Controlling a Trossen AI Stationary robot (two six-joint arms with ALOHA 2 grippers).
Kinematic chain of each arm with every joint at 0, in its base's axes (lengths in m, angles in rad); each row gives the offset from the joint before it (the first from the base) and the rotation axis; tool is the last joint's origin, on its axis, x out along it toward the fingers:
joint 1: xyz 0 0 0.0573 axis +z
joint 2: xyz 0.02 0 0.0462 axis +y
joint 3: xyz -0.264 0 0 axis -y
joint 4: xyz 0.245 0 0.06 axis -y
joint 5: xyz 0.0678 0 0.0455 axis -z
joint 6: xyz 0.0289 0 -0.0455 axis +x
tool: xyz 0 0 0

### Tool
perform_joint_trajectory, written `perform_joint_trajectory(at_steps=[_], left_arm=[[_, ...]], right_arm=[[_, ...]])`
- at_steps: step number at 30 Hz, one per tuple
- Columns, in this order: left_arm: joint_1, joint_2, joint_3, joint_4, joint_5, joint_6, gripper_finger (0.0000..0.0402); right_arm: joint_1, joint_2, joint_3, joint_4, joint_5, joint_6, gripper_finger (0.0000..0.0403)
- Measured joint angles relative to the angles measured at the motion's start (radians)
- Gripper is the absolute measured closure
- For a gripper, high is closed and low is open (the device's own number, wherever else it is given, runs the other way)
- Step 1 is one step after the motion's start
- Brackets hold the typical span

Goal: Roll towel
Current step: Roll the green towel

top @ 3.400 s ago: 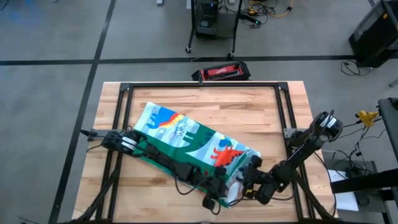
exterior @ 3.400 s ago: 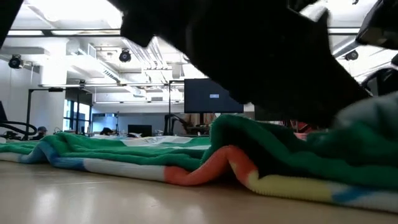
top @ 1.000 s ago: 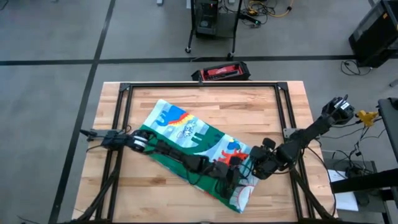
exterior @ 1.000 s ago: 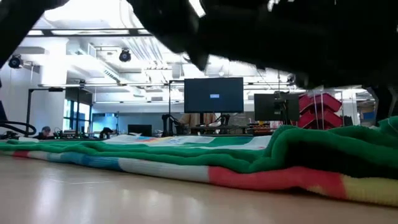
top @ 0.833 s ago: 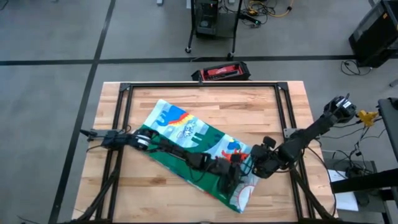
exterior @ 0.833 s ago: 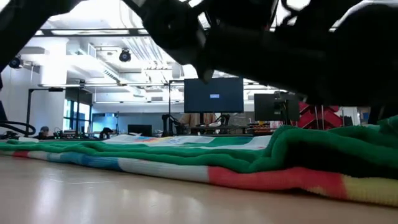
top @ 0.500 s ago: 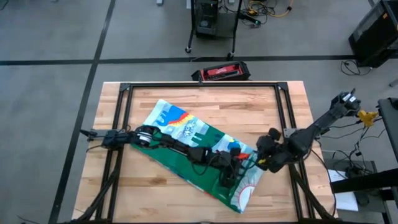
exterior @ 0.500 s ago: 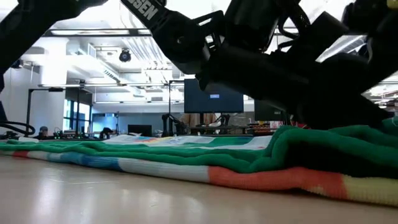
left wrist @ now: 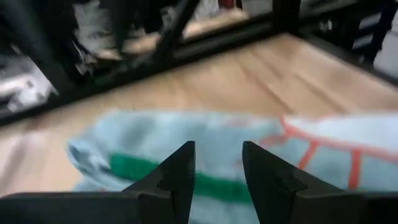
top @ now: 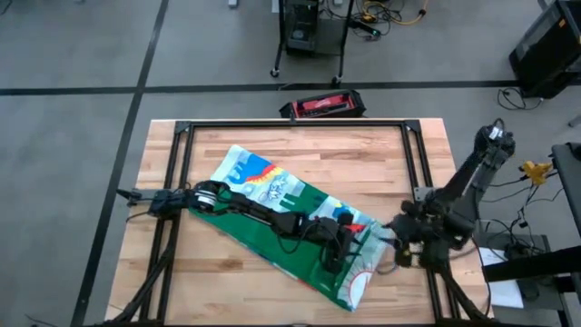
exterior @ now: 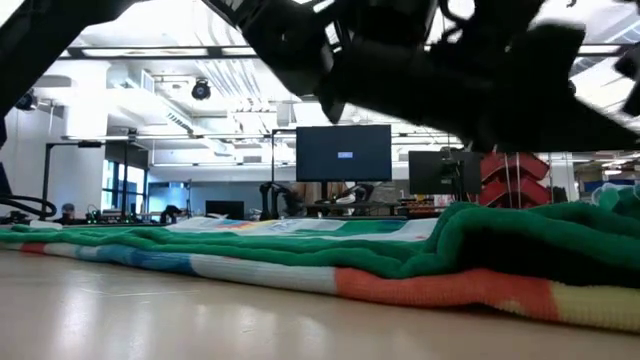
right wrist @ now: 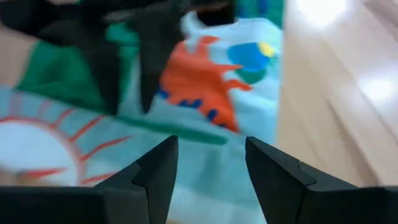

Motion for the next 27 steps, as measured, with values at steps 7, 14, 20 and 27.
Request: perform_joint_trajectory(at_steps=[7, 14, 20, 27], left_arm=[[-0.008, 0.005, 0.001, 0.099, 0.024, -0.021, 0.0283], [-0.005, 0.042, 0.000, 0.099, 0.023, -0.031, 0.0283], [-0.003, 0.101, 0.000, 0.154, 0.019, -0.065, 0.0283], [0.012, 0.115, 0.000, 0.169, 0.018, -0.061, 0.0283]], right_arm=[[0.163, 0.181, 0.000, 0.236, 0.041, 0.024, 0.0256], [0.165, 0.372, -0.001, 0.257, -0.056, 0.238, 0.0247], [0.165, 0.495, -0.001, 0.292, -0.071, 0.375, 0.0247], [0.160, 0.619, 0.002, 0.489, -0.057, 0.361, 0.0239]])
